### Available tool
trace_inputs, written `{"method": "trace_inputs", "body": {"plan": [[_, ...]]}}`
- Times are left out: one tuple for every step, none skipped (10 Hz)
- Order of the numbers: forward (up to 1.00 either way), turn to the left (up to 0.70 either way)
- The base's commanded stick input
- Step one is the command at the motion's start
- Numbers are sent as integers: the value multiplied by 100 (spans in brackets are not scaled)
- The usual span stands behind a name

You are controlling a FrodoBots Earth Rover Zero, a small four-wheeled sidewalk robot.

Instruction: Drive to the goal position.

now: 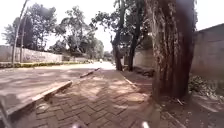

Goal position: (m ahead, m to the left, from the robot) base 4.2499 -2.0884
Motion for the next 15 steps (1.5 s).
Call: {"method": "trace_inputs", "body": {"plan": [[50, 0], [50, 0], [50, 0], [50, 0], [50, 0], [50, 0], [50, 0], [50, 0], [50, 0], [50, 0], [50, 0], [50, 0], [50, 0], [50, 0], [50, 0]]}}
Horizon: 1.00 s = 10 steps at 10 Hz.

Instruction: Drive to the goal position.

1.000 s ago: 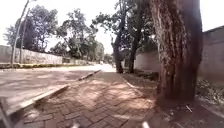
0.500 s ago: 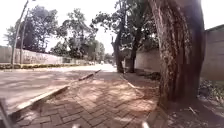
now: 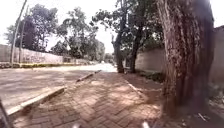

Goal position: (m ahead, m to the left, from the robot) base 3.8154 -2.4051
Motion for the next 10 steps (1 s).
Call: {"method": "trace_inputs", "body": {"plan": [[50, 0], [50, 0], [50, 0], [50, 0], [50, 0], [50, 0], [50, 0], [50, 0], [50, 0], [50, 0]]}}
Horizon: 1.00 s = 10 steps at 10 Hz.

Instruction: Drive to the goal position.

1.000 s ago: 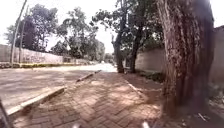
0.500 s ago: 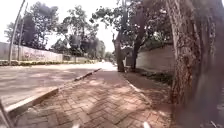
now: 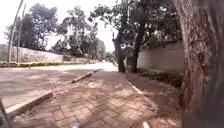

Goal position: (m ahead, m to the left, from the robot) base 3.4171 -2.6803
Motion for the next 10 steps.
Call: {"method": "trace_inputs", "body": {"plan": [[50, 0], [50, 0], [50, 0], [50, 0], [50, 0], [50, 0], [50, 0], [50, 0], [50, 0], [50, 0]]}}
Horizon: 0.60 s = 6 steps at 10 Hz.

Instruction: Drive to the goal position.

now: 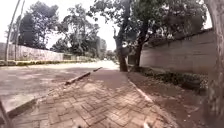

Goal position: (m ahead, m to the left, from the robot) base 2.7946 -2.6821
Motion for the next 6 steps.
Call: {"method": "trace_inputs", "body": {"plan": [[50, 0], [50, 0], [50, 0], [50, 0], [50, 0], [50, 0]]}}
